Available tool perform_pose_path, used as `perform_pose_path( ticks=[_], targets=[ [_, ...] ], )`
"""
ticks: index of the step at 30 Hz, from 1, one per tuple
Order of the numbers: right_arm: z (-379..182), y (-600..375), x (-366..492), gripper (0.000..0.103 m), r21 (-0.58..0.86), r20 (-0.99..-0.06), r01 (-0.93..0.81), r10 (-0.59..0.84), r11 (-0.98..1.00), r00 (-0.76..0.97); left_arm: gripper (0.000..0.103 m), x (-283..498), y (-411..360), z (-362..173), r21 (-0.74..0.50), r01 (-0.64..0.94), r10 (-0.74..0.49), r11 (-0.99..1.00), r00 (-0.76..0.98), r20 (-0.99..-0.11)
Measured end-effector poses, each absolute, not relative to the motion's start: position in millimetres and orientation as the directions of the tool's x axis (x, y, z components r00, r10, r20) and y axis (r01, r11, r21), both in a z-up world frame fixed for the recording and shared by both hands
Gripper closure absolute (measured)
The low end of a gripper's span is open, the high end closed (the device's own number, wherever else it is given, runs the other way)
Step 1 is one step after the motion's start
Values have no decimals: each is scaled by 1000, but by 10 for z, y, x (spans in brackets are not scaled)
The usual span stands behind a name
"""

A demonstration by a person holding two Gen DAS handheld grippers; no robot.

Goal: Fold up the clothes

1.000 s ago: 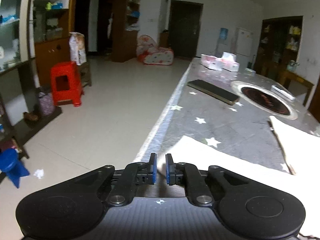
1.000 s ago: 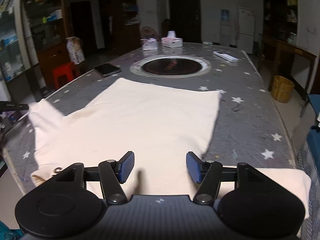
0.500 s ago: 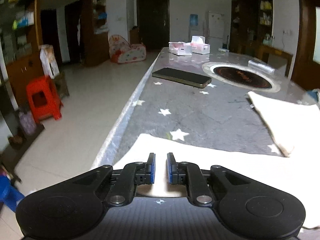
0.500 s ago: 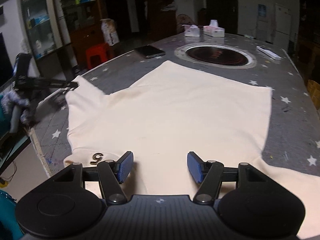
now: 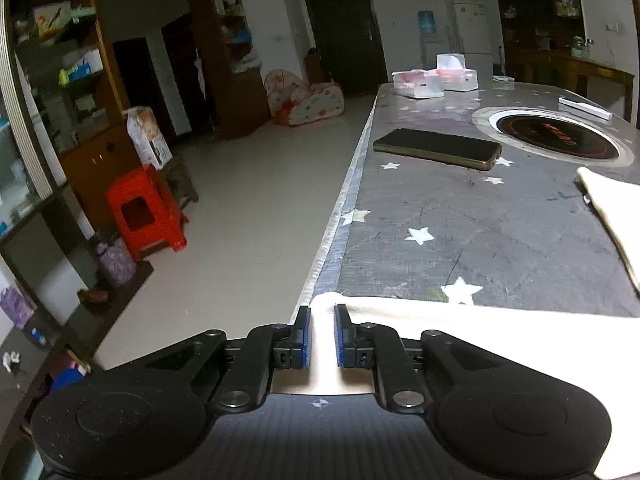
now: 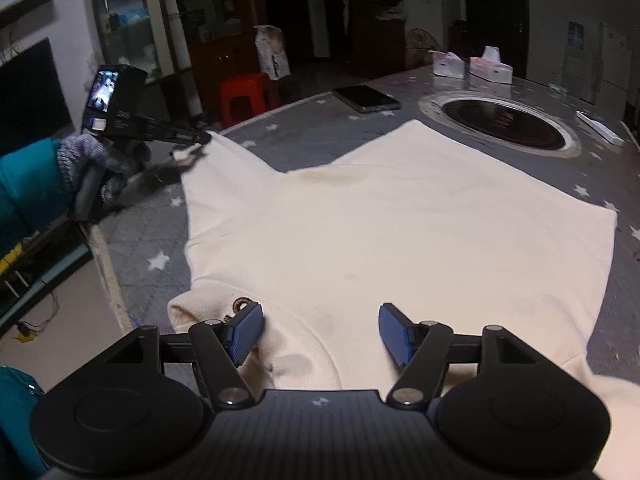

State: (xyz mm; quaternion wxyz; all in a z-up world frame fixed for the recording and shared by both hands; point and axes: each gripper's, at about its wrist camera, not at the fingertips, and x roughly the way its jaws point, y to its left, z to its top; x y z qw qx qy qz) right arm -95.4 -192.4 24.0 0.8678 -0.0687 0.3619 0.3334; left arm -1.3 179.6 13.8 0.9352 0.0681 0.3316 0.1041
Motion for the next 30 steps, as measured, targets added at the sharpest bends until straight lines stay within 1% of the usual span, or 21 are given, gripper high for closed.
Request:
perform_pose_path(
  ticks=[4, 6, 8, 13, 15, 16, 17, 19, 20, 21, 23, 25, 27, 28, 29, 30],
  targets=[
    [355, -2125, -865, 37, 129, -655, -583, 510, 802, 557, 89, -3, 1699, 299, 150, -107, 177, 983, 773, -609],
    [404, -2253, -780, 39, 123, -652, -546, 482, 828, 585, 89, 15, 1546, 387, 134, -53, 124, 989, 790, -600],
    [460, -2406, -639, 42, 108, -651, -494, 437, 863, 621, 89, 67, 1355, 460, 114, 11, 59, 993, 803, -593],
    [545, -2766, -210, 48, 65, -648, -380, 329, 923, 687, 89, 371, 862, 502, 38, 157, -102, 987, 788, -608],
    [538, -2917, 2, 51, 75, -657, -331, 296, 941, 693, 88, 511, 661, 485, 30, 203, -143, 979, 777, -613],
    [527, -2981, 107, 52, 81, -663, -310, 283, 947, 693, 86, 589, 562, 472, 29, 224, -159, 974, 773, -615],
    [512, -3039, 210, 55, 85, -669, -291, 271, 953, 692, 85, 666, 462, 459, 29, 244, -175, 969, 768, -616],
    [478, -3114, 391, 57, 85, -679, -266, 251, 960, 689, 74, 826, 296, 413, 30, 268, -191, 963, 756, -626],
    [458, -3142, 464, 58, 83, -685, -259, 244, 962, 687, 73, 907, 218, 386, 32, 278, -196, 960, 750, -631],
    [428, -3173, 553, 59, 83, -692, -251, 237, 964, 682, 72, 979, 150, 360, 36, 286, -199, 958, 746, -636],
    [359, -3235, 709, 65, 101, -708, -238, 238, 966, 665, 72, 1099, 50, 305, 43, 302, -204, 952, 735, -647],
    [289, -3274, 842, 68, 122, -724, -232, 247, 965, 644, 69, 1224, -29, 230, 53, 314, -201, 948, 719, -665],
    [245, -3284, 915, 77, 135, -733, -234, 256, 963, 630, 70, 1321, -80, 173, 62, 313, -194, 948, 717, -669],
    [227, -3285, 952, 86, 139, -736, -236, 260, 962, 625, 76, 1348, -83, 172, 57, 314, -198, 948, 718, -667],
    [219, -3281, 982, 92, 136, -736, -239, 259, 961, 625, 87, 1375, -86, 171, 52, 314, -202, 948, 719, -665],
    [217, -3277, 1010, 95, 132, -735, -242, 259, 961, 627, 97, 1399, -87, 172, 50, 315, -204, 948, 719, -664]
  ],
)
